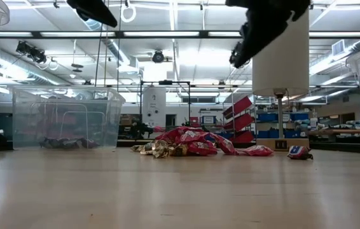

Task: Sort candy
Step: Put the brown chocolate into the top left transparent bin

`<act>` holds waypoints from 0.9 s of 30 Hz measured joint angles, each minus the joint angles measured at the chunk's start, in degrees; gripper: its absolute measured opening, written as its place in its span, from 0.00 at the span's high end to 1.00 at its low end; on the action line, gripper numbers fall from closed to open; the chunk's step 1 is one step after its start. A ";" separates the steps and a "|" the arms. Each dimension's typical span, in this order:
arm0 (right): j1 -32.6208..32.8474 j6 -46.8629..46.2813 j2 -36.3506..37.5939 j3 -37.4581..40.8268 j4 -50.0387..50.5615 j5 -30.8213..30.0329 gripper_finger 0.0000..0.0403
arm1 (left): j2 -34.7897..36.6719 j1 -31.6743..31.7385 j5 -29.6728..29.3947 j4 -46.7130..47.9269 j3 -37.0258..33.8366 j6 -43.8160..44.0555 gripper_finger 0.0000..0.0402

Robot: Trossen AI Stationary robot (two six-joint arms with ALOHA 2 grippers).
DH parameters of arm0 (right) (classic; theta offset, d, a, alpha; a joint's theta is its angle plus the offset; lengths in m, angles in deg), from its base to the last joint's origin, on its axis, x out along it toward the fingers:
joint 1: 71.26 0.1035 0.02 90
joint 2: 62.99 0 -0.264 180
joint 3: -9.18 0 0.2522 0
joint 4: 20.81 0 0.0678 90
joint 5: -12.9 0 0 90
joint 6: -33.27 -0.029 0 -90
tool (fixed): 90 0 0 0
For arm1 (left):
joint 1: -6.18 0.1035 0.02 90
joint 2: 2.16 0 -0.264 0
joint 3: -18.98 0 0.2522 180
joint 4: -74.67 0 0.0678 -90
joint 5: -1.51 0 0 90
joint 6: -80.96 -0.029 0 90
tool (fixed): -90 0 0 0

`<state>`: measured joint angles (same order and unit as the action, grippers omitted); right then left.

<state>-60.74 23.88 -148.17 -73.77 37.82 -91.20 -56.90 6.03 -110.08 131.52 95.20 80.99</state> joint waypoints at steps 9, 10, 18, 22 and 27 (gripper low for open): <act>0.00 -2.68 0.00 0.50 4.27 4.97 0.73 | -0.02 -0.41 -0.47 0.00 0.00 0.66 0.81; -0.13 -2.68 0.00 0.69 3.94 4.97 0.73 | -0.02 -0.41 -0.47 -0.02 0.00 0.66 0.81; -1.38 -0.15 -6.42 0.79 2.42 3.70 0.73 | -0.97 -0.41 -1.51 -0.48 0.02 0.59 0.81; -1.66 0.19 -10.21 0.83 3.16 3.70 0.73 | -1.42 -0.41 -1.91 -0.40 0.02 0.41 0.81; -1.66 0.08 -13.32 0.83 7.28 3.84 0.73 | -2.00 -0.41 -3.10 -0.45 0.07 -0.19 0.81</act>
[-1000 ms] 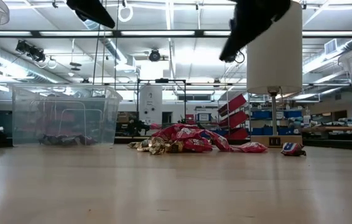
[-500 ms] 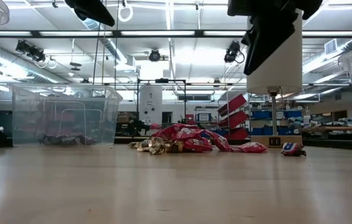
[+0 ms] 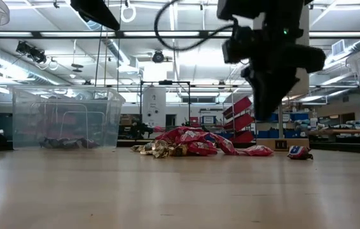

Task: Sort candy
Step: Put the brown chocolate into the top left transparent bin

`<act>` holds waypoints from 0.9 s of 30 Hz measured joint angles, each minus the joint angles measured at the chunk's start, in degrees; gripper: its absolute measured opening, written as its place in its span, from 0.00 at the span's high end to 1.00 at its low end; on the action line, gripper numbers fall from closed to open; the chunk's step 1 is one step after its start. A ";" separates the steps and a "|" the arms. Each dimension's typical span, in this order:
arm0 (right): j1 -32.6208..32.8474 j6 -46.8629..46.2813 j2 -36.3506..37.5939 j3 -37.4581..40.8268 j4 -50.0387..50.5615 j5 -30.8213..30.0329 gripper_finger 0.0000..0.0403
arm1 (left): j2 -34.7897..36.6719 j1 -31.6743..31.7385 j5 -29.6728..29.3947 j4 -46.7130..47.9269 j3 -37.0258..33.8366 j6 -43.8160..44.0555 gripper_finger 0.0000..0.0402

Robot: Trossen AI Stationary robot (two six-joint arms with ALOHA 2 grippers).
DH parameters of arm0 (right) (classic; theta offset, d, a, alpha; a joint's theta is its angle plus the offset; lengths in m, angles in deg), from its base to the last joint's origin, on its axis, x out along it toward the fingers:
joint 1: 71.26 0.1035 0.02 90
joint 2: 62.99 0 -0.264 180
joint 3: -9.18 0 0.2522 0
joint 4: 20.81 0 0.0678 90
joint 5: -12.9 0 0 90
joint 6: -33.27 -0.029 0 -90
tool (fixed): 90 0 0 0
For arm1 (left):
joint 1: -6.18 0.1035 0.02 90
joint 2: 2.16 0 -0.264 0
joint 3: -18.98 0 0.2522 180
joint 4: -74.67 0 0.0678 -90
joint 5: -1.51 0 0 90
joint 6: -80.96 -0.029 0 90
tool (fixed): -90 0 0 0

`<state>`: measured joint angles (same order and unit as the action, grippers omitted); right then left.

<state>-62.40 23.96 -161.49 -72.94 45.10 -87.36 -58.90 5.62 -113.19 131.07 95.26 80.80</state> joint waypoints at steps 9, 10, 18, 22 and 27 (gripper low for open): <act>2.24 7.49 -2.29 -0.04 7.46 1.26 0.73 | -0.47 0.00 -0.40 0.14 0.00 -0.26 0.81; 2.45 8.14 -2.62 -0.04 7.40 1.21 0.73 | -0.47 0.00 -0.42 0.14 0.00 -0.28 0.81; 2.69 6.98 -5.26 -0.02 7.16 1.04 0.73 | -1.05 0.00 -0.51 0.38 -0.04 -0.74 0.81; 2.75 8.83 -5.90 0.00 7.65 1.09 0.72 | -1.20 0.01 -0.50 0.43 -0.07 -0.89 0.81; 3.23 13.66 -6.57 0.00 8.60 0.69 0.67 | -1.50 0.00 -0.46 0.48 -0.07 -0.90 0.81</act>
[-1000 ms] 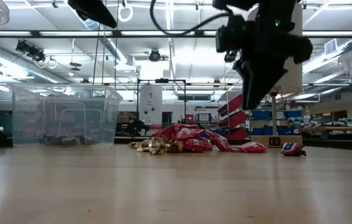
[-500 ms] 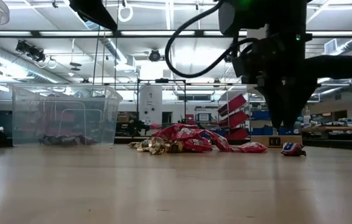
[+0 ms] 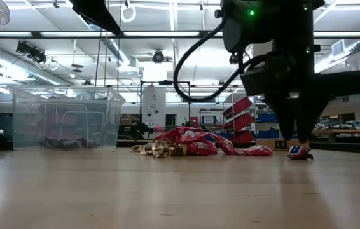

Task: Sort candy
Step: Put the brown chocolate into the top left transparent bin

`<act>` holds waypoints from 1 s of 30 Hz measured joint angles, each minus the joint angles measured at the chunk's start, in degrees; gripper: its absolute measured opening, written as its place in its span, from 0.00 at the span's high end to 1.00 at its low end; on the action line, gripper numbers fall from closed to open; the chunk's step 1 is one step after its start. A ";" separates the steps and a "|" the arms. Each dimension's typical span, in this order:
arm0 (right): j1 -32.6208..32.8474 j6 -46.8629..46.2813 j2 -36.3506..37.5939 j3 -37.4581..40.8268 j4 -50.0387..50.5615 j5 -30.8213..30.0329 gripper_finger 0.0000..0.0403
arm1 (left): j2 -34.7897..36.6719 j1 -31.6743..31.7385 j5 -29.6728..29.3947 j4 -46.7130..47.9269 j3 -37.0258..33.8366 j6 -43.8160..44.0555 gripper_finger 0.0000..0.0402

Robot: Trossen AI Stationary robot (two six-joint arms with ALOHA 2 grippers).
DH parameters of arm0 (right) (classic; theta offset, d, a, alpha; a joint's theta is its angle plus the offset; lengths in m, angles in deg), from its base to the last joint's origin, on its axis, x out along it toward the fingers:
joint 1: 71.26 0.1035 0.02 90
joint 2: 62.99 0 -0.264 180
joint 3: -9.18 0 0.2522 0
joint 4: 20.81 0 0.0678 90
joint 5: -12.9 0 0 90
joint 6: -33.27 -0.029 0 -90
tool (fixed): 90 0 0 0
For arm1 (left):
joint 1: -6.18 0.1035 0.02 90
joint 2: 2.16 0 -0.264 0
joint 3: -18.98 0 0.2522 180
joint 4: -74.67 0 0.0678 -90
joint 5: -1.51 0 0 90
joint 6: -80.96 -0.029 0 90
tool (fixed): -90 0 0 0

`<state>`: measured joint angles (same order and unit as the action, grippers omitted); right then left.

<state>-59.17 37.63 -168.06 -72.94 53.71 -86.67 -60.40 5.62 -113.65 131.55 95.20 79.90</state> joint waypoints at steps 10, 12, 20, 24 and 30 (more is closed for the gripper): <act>0.62 5.35 -0.87 0.00 -0.37 -1.39 0.57 | -0.96 0.00 0.18 0.03 -0.02 -0.13 0.81; 0.66 6.38 -0.87 0.00 0.41 -1.38 0.57 | -0.94 0.01 0.15 -0.33 -0.02 -0.13 0.81; 0.66 9.81 -0.87 0.00 -0.58 -1.29 0.57 | -1.85 0.00 0.14 -1.60 -0.02 -0.20 0.81; 0.66 10.40 -0.85 0.00 -1.82 -1.28 0.57 | -2.47 0.01 0.14 -1.87 -0.02 -0.20 0.81; 0.65 10.51 -0.85 0.00 -1.95 -1.27 0.57 | -3.12 0.02 0.13 -2.51 -0.02 -0.20 0.81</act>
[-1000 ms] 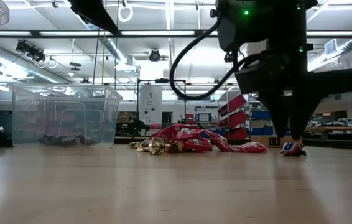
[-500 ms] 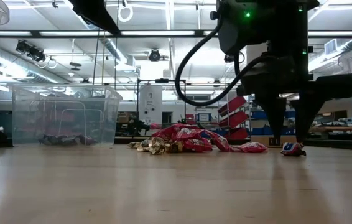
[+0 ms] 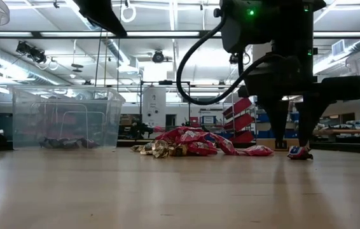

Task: Sort candy
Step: Put the brown chocolate into the top left transparent bin

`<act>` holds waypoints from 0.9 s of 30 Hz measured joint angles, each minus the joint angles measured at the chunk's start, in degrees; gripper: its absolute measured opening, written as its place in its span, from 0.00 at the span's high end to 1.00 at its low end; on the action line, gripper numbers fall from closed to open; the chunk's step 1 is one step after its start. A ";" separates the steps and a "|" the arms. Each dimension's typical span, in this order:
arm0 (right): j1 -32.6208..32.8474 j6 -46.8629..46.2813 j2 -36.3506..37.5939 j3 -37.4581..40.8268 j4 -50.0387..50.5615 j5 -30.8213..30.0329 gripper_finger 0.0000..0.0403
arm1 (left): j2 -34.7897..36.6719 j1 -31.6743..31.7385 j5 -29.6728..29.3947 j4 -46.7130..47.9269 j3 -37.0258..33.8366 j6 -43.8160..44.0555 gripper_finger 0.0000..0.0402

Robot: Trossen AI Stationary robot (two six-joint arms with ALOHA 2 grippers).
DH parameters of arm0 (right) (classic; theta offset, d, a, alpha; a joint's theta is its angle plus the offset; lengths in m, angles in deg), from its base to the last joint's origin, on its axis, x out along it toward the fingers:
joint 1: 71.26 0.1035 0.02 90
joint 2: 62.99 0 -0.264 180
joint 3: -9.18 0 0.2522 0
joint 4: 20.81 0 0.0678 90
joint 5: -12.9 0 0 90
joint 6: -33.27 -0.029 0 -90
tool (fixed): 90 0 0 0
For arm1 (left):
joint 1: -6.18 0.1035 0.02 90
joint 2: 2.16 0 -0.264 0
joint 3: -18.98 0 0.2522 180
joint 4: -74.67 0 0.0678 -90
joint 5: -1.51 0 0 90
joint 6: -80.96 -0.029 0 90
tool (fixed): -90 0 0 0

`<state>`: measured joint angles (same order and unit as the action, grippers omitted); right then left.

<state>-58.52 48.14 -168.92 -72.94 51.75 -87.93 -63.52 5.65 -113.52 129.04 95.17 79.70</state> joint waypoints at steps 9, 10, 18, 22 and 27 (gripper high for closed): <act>0.00 3.60 0.02 4.25 -1.15 0.05 0.57 | -0.35 -0.02 -0.01 -0.56 0.00 0.00 0.81; 0.01 3.85 0.02 4.94 -1.41 0.00 0.57 | -0.37 -0.02 -0.01 -0.54 0.00 -0.02 0.81; -0.01 4.50 0.18 6.91 -4.20 -0.04 0.59 | -0.42 -0.01 -0.01 -0.54 0.00 -0.01 0.81; -0.33 4.58 0.17 6.95 -4.81 0.05 0.64 | -0.42 -0.02 -0.01 -0.54 0.00 -0.02 0.81; -0.52 3.43 0.17 6.97 -5.38 0.22 0.76 | -0.42 0.00 -0.01 -0.54 0.00 -0.02 0.81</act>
<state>-59.03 51.57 -168.74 -65.97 46.38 -87.71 -63.94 5.64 -113.53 128.50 95.17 79.68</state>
